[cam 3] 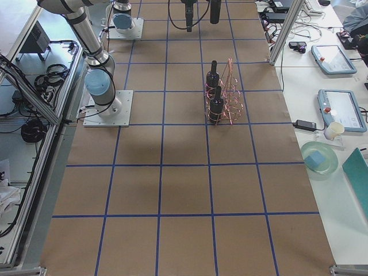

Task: Place wine into wine basket
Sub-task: 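Carry the upright bottle with the left gripper toward the table center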

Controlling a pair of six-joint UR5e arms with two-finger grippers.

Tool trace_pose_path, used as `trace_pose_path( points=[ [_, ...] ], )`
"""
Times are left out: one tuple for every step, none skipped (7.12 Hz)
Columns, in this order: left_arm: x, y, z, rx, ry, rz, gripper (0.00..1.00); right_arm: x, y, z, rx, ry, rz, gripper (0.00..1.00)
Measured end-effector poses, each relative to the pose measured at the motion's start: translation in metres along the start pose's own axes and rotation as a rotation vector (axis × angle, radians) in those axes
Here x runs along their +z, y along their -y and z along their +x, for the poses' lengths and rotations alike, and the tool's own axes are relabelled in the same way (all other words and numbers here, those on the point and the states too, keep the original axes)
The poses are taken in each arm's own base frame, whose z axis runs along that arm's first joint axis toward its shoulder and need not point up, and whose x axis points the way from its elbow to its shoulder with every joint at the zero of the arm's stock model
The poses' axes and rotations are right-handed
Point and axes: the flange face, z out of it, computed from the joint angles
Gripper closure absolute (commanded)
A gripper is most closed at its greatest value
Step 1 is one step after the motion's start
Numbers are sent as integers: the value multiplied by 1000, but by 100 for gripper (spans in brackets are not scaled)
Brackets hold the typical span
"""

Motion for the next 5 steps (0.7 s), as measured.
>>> trace_pose_path(
  points=[
    [-1, -11, 38, -30, -12, -3, 100, 0, 0, 0, 0, 0, 0, 0],
    [1, -25, 79, -63, -23, -12, 100, 0, 0, 0, -1, 0, 0, 0],
    [8, -42, 123, -80, -34, -33, 100, 0, 0, 0, -1, 1, 1, 0],
    [18, -60, 163, -80, -40, -55, 100, 0, 0, 0, -1, 1, 1, 0],
    [28, -76, 191, -88, -43, -71, 100, 0, 0, 0, -1, 1, 1, 0]
  ],
)
